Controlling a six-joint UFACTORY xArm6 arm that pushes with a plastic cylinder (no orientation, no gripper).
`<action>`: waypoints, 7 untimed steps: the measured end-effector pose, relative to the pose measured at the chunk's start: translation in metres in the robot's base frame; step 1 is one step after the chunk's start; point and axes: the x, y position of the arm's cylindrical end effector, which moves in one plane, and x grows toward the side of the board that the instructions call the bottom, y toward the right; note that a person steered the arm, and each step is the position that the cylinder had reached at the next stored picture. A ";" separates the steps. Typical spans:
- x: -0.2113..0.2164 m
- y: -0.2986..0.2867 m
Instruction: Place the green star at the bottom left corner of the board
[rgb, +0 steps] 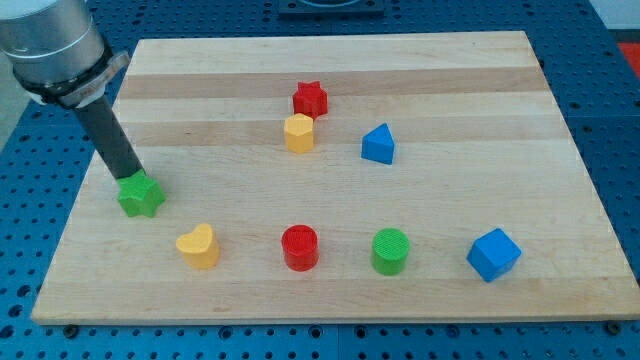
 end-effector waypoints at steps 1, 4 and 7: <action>-0.003 0.000; -0.023 0.029; 0.011 0.018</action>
